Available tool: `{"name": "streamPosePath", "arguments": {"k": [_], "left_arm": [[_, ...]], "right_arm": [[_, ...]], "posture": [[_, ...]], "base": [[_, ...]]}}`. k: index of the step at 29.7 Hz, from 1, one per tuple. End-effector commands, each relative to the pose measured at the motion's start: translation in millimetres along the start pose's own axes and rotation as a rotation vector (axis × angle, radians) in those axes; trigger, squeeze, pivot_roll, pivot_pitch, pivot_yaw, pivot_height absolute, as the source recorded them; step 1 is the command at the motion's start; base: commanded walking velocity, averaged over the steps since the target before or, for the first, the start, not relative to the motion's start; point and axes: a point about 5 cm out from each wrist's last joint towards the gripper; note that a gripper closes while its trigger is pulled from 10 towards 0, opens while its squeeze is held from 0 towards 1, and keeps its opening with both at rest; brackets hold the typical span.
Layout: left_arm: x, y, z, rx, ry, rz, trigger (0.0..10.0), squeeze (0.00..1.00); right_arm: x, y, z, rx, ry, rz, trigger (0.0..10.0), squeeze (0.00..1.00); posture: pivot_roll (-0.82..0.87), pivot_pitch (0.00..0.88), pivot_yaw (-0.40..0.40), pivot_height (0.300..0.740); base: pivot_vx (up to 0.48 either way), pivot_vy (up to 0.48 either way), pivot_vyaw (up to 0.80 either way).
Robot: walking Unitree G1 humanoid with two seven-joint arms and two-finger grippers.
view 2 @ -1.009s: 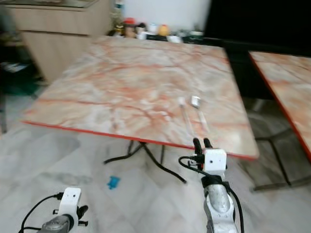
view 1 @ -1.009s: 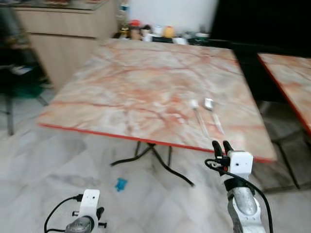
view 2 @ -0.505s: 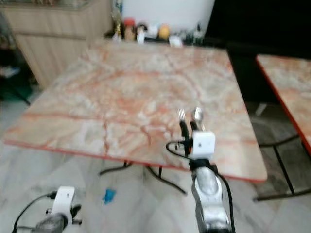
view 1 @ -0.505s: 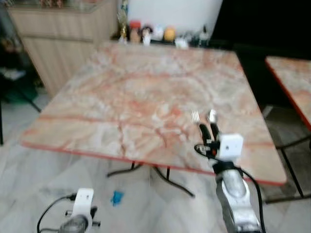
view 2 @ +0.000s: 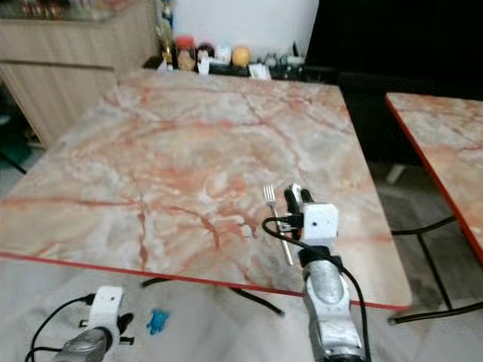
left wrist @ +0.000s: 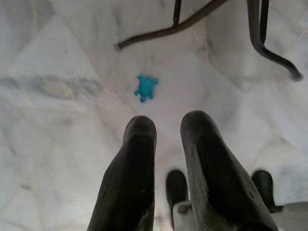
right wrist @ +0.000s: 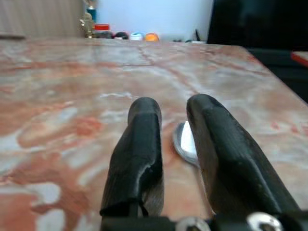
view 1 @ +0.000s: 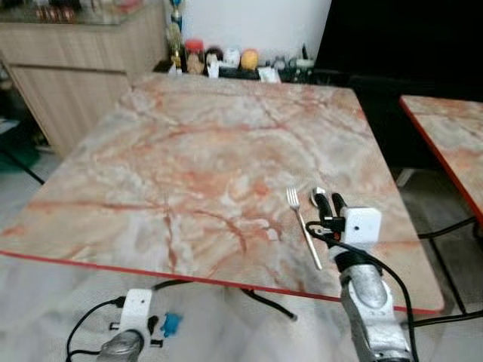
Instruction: Setting the table
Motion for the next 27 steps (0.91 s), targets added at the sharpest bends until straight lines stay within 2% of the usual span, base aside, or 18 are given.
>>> {"name": "streamPosePath", "arguments": {"k": [1,14,22,27], "left_arm": [[-6.0,0.8,-1.1,-0.012,-0.022,0.010,10.0,0.00],[-8.1,0.6,-1.5,-0.012,-0.031,0.022,10.0,0.00],[-8.5,0.5,-1.7,-0.010,-0.032,0.022,10.0,0.00],[-8.7,2.4,-1.7,-0.022,-0.030,0.021,10.0,0.00]], "right_arm": [[6.7,-5.1,4.3,0.011,0.010,0.019,10.0,0.00],[15.9,-20.5,23.8,0.055,-0.020,0.019,10.0,0.00],[10.3,-20.8,22.1,0.050,-0.052,0.012,10.0,0.00],[0.0,-16.7,14.8,0.021,-0.110,0.000,10.0,0.00]], "posture": [[0.07,0.000,-0.038,0.740],[0.08,0.000,-0.035,0.740],[0.08,0.000,-0.036,0.740],[0.07,0.000,-0.034,0.740]], "base": [[0.000,0.000,0.00],[0.000,0.000,0.00],[0.092,0.000,0.00],[0.000,0.000,0.00]]}}
Point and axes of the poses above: a point about 5 cm out from each wrist's last joint towards the gripper, its own z axis pointing out of the wrist towards the gripper, its own x axis along the axis of the wrist's last joint, y = z × x, and after that the axes turned 15 degrees about z, right-handed
